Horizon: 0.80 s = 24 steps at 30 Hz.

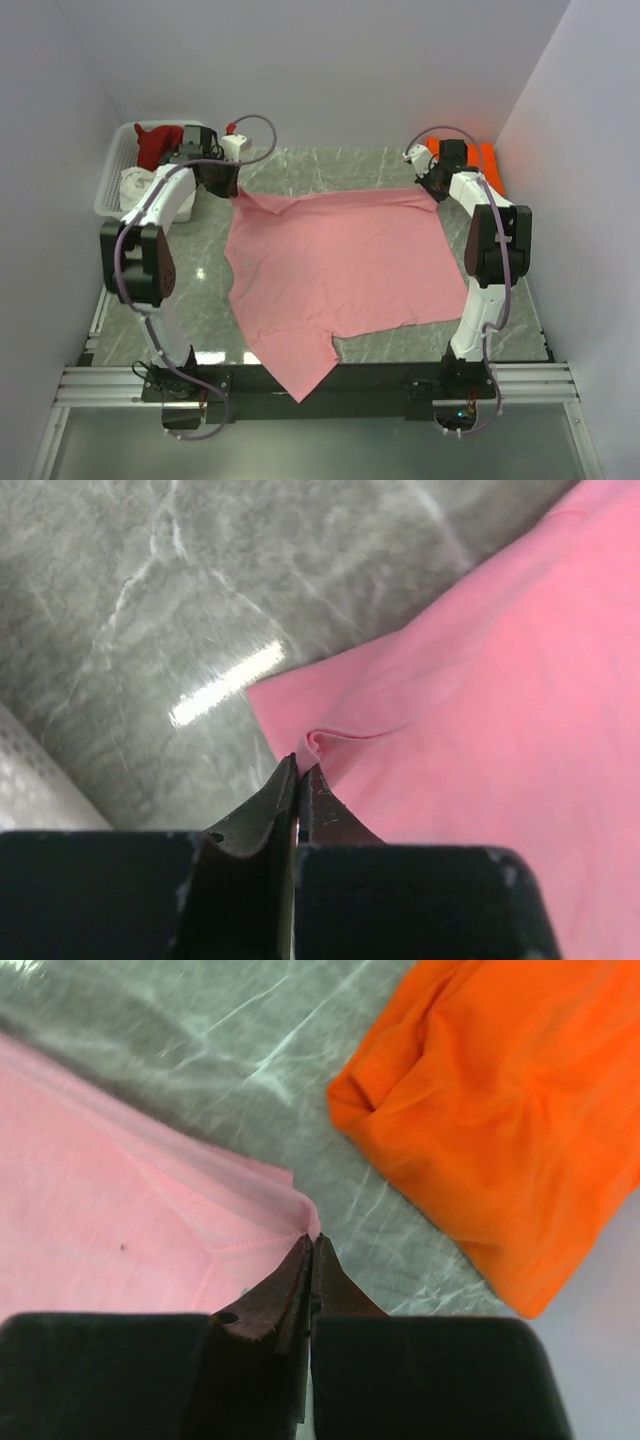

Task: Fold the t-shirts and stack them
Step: Fold the tshirt

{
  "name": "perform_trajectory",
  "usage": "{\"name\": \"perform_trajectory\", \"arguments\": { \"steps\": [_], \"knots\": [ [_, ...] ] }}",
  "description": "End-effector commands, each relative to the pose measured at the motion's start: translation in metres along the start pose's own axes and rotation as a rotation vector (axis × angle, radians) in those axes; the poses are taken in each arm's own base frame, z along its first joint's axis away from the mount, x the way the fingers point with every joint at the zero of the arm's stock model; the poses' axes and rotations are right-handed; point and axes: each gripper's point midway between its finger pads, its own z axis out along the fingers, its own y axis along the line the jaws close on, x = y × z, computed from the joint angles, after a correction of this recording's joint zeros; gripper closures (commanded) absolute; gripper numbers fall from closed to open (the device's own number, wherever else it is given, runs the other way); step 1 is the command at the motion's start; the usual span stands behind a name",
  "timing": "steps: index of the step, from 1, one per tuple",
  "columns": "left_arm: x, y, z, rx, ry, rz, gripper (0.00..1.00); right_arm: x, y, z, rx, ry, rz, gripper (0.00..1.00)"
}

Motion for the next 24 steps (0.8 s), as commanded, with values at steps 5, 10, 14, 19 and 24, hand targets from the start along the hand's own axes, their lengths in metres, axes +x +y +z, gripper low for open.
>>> {"name": "perform_trajectory", "arguments": {
  "steps": [5,10,14,19,24],
  "knots": [
    [0.018,-0.061,-0.055,0.09,-0.007,0.05,0.93,-0.009,-0.02,-0.037,0.018,-0.081,-0.074,1.0],
    [0.06,-0.099,-0.058,0.139,0.093,0.021,0.94,0.011,-0.012,-0.036,-0.001,-0.05,-0.137,1.0],
    [0.102,-0.115,-0.054,0.141,0.162,-0.007,0.96,0.034,0.008,-0.031,-0.032,-0.013,-0.19,1.0],
    [0.133,-0.121,-0.042,0.141,0.248,-0.038,0.99,0.053,0.022,-0.019,-0.055,0.035,-0.202,1.0],
    [0.137,-0.12,-0.032,0.153,0.302,-0.079,0.99,0.048,0.017,-0.018,-0.054,0.041,-0.181,1.0]
  ]
}}
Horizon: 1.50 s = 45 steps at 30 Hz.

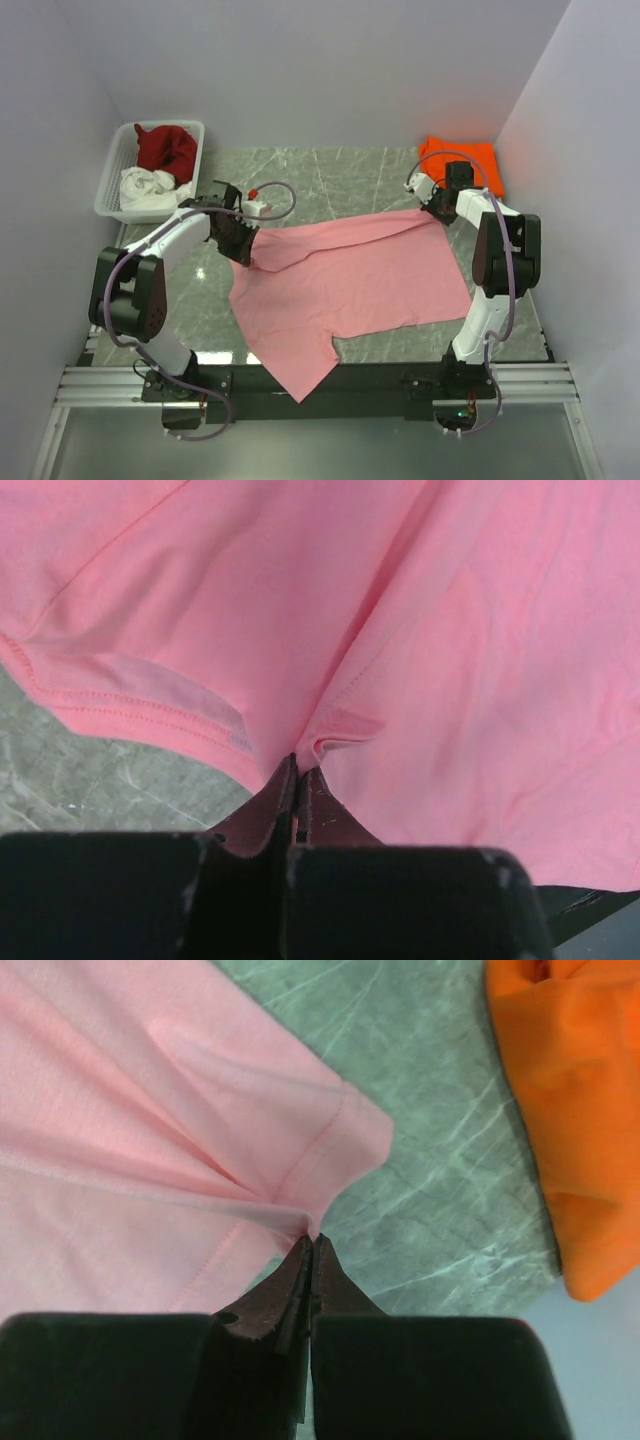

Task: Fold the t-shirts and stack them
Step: Fold the tshirt

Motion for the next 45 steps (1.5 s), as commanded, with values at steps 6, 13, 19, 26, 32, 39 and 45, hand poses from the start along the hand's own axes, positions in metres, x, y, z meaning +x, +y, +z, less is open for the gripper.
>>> {"name": "perform_trajectory", "arguments": {
  "steps": [6,13,19,26,32,39,45],
  "knots": [
    [-0.048,-0.008,-0.036,0.058,-0.107,-0.025,0.99,-0.026,-0.043,-0.03,0.099,-0.057,-0.004,1.0],
    [-0.043,-0.036,-0.057,0.149,-0.109,-0.02,0.99,-0.022,-0.036,-0.037,0.086,-0.052,-0.026,1.0],
    [-0.013,-0.044,-0.035,0.17,-0.029,-0.049,0.99,-0.005,-0.015,-0.024,0.044,-0.007,-0.033,1.0],
    [0.005,-0.038,-0.019,0.167,0.03,-0.051,0.99,0.005,-0.005,-0.022,0.028,0.015,-0.054,1.0],
    [0.007,-0.049,-0.024,0.251,0.059,0.011,0.73,0.005,-0.011,-0.019,0.021,0.042,-0.037,1.0],
    [-0.033,-0.031,-0.064,0.217,-0.104,0.022,0.57,-0.005,-0.016,-0.057,-0.018,0.008,-0.015,0.54],
    [-0.058,0.001,-0.04,0.119,-0.136,-0.08,0.59,-0.029,-0.018,-0.075,-0.056,-0.052,0.061,0.46]
  ]
}}
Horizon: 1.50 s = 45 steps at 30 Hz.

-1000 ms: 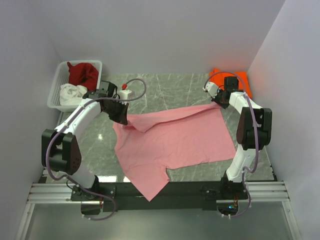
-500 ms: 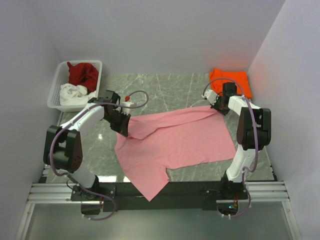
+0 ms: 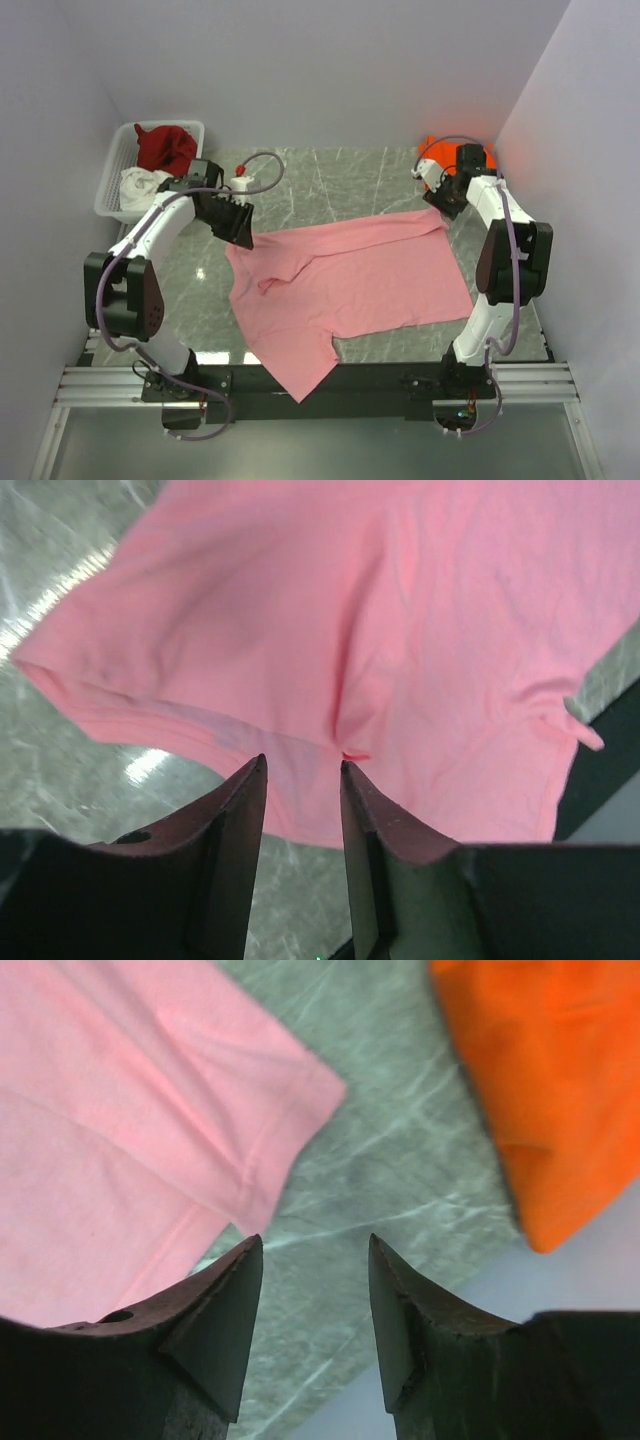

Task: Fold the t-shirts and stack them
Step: Fold the tshirt

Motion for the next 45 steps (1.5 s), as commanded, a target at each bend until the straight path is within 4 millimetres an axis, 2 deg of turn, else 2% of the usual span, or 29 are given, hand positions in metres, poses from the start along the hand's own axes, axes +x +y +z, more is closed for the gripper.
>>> {"name": "perform_trajectory", "arguments": {
  "steps": [1,4,5,6,7,9,13,15,17,19,21,22,24,25,27,28,29,30,31,32,33,35,36,38,39,45],
  "knots": [
    [-0.022,0.02,0.012,-0.075,-0.043,-0.046,0.6,-0.023,-0.005,-0.026,-0.007,-0.059,0.057,0.46],
    [-0.025,0.037,0.029,-0.105,-0.014,-0.111,0.65,-0.03,0.005,-0.009,-0.032,-0.043,0.086,0.53],
    [-0.02,0.045,0.038,-0.118,0.014,-0.136,0.66,-0.028,0.009,-0.001,-0.028,-0.017,0.101,0.58],
    [-0.02,0.048,0.042,-0.123,0.015,-0.152,0.66,-0.037,0.014,0.006,-0.019,-0.019,0.089,0.61],
    [-0.02,0.051,0.046,-0.129,0.023,-0.161,0.67,-0.033,0.018,0.012,-0.022,0.001,0.095,0.63],
    [-0.008,0.062,0.056,-0.159,0.081,-0.196,0.68,-0.041,0.028,0.026,-0.018,0.024,0.085,0.65],
    [0.008,0.093,0.07,-0.229,0.186,-0.224,0.71,-0.029,0.037,0.046,-0.02,0.086,0.097,0.65],
    [0.009,0.113,0.068,-0.273,0.193,-0.221,0.73,-0.021,0.042,0.05,-0.025,0.113,0.098,0.65],
    [0.002,0.132,0.073,-0.298,0.21,-0.218,0.73,-0.014,0.045,0.051,-0.023,0.14,0.11,0.64],
    [-0.011,0.156,0.077,-0.325,0.216,-0.207,0.74,-0.013,0.06,0.051,-0.057,0.15,0.131,0.62],
    [-0.024,0.172,0.078,-0.335,0.208,-0.194,0.74,-0.015,0.075,0.048,-0.11,0.155,0.147,0.61],
    [-0.045,0.18,0.08,-0.333,0.169,-0.172,0.74,-0.022,0.084,0.046,-0.141,0.141,0.168,0.59],
    [-0.06,0.176,0.075,-0.287,0.156,-0.122,0.7,-0.038,0.091,0.039,-0.176,0.115,0.177,0.58],
    [-0.079,0.164,0.066,-0.236,0.099,-0.088,0.69,-0.046,0.092,0.034,-0.196,0.081,0.207,0.56],
    [-0.085,0.145,0.054,-0.161,0.078,-0.017,0.64,-0.056,0.079,0.022,-0.192,0.058,0.229,0.55],
    [-0.095,0.13,0.037,-0.135,0.032,0.021,0.62,-0.058,0.075,0.017,-0.193,0.05,0.236,0.54],
    [-0.098,0.116,0.03,-0.088,0.006,0.044,0.6,-0.061,0.07,0.009,-0.19,0.033,0.238,0.52],
    [-0.09,0.106,0.028,-0.052,0.012,0.076,0.56,-0.059,0.065,0.001,-0.189,0.031,0.244,0.51],
    [-0.096,0.094,0.011,-0.049,-0.026,0.112,0.52,-0.06,0.06,-0.007,-0.179,0.021,0.229,0.5],
    [-0.095,0.085,0.007,-0.025,-0.039,0.145,0.5,-0.057,0.06,-0.011,-0.178,0.028,0.221,0.49],
    [-0.084,0.078,0.009,-0.005,-0.018,0.152,0.46,-0.051,0.064,-0.013,-0.191,0.048,0.21,0.49],
    [-0.076,0.067,0.003,0.004,0.0,0.199,0.44,-0.043,0.065,-0.019,-0.182,0.07,0.164,0.49],
    [-0.065,0.059,0.007,0.025,0.035,0.207,0.39,-0.034,0.071,-0.017,-0.193,0.091,0.14,0.48],
    [-0.055,0.054,0.011,0.037,0.07,0.225,0.32,-0.025,0.072,-0.017,-0.178,0.119,0.122,0.48],
    [-0.046,0.051,0.016,0.041,0.101,0.238,0.31,-0.017,0.073,-0.014,-0.163,0.148,0.111,0.48],
    [-0.031,0.04,0.039,0.041,0.159,0.301,0.27,-0.005,0.074,0.0,-0.135,0.187,0.097,0.46]
  ]
}}
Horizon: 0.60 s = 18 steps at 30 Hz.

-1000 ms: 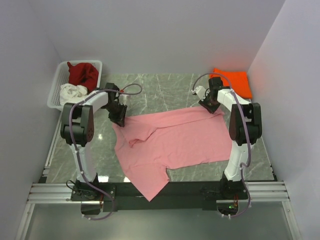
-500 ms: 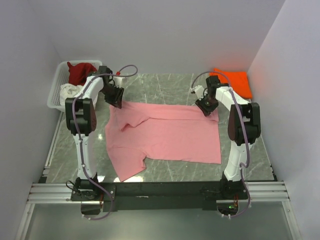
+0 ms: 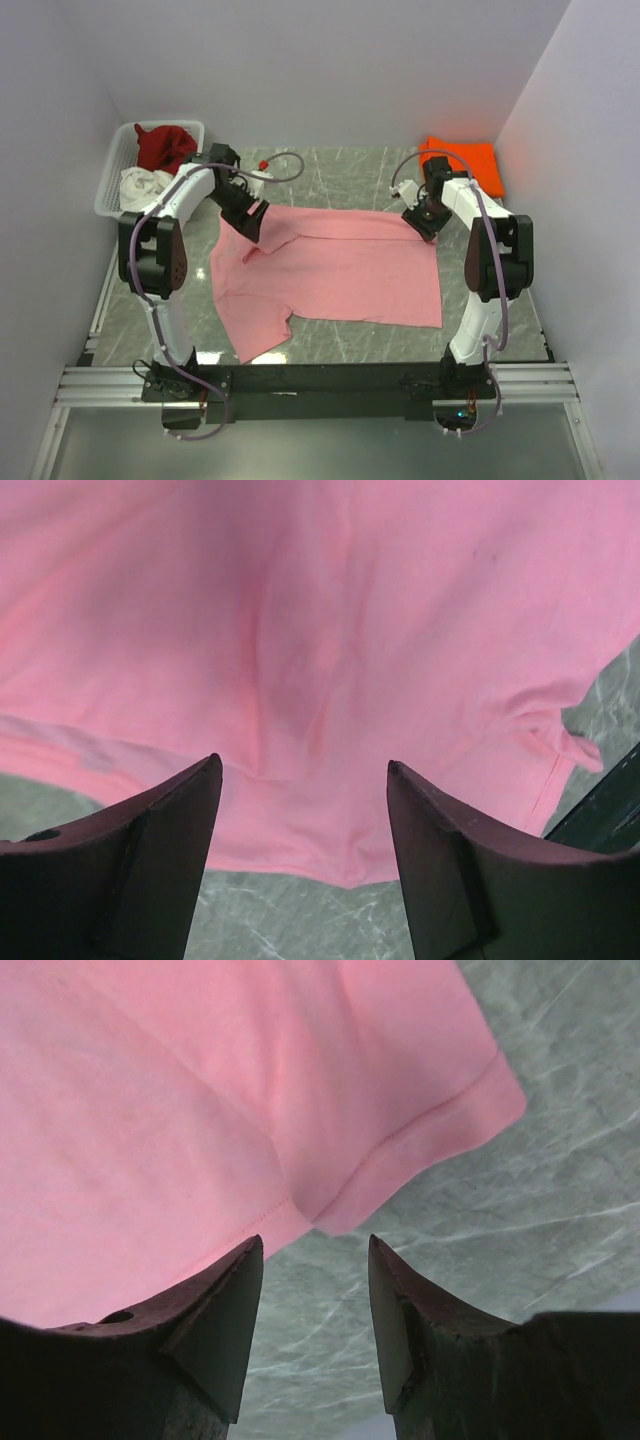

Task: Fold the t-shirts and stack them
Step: Fold the tshirt

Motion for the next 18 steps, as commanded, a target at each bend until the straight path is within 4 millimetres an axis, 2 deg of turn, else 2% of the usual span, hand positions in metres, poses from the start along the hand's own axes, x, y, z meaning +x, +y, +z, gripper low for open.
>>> {"name": "perform_trajectory", "arguments": {
  "steps": [1,6,11,14,15,16,18],
  "knots": [
    [0.008,-0.006,0.013,0.008,0.047,0.07,0.27,0.004,-0.011,0.002,0.059,0.022,-0.02,0.46],
    [0.017,-0.012,0.03,-0.002,0.094,0.12,0.28,0.005,-0.013,0.019,0.081,0.048,-0.031,0.48],
    [0.028,0.002,0.039,-0.064,0.135,0.115,0.37,0.004,-0.016,0.025,0.108,0.059,-0.033,0.58],
    [0.03,0.008,0.041,-0.081,0.152,0.116,0.5,0.002,-0.017,0.026,0.118,0.064,-0.033,0.69],
    [0.031,0.01,0.04,-0.096,0.159,0.117,0.61,0.001,-0.018,0.025,0.124,0.065,-0.033,0.73],
    [0.031,0.012,0.039,-0.102,0.16,0.115,0.67,0.001,-0.019,0.025,0.126,0.065,-0.031,0.8],
    [0.031,0.015,0.035,-0.106,0.155,0.113,0.78,-0.001,-0.02,0.022,0.129,0.064,-0.031,0.88]
  ]
}}
